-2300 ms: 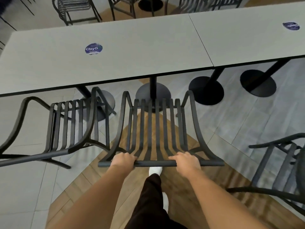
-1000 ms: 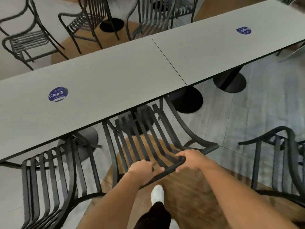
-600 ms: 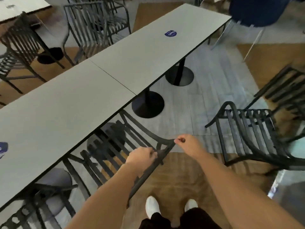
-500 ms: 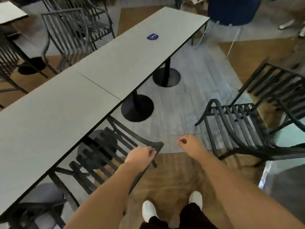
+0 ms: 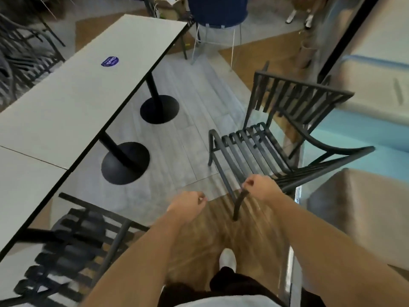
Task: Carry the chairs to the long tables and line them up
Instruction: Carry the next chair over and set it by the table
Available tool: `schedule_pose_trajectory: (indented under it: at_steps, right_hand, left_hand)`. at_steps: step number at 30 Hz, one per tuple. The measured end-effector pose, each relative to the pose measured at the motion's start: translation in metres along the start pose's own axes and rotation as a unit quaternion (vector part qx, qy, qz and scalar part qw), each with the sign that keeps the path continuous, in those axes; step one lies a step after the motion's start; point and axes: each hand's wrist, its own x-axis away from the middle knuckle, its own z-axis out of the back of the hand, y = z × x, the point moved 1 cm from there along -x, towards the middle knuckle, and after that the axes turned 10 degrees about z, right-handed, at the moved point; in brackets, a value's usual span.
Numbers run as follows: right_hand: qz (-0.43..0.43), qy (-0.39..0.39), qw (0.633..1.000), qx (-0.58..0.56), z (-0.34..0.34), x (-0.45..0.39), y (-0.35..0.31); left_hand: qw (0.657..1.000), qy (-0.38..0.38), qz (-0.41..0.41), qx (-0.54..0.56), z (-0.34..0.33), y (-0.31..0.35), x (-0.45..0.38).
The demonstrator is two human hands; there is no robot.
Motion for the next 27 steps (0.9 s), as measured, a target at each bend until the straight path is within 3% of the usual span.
schedule_pose_trajectory:
  at_steps: [15, 27]
  right_hand:
    - [-0.1, 0.121, 0.984, -0.088, 0.068, 0.02, 0.131]
    - [-0.143, 0.188, 0.97, -0.058, 0.117, -0.007, 0.206]
  left_hand:
    - [0.989, -0.057, -0.124, -0.053, -0.029, 0.155, -0.081]
    - [0.97, -0.103, -0.204, -0.087, -0.017, 0.232, -0.14]
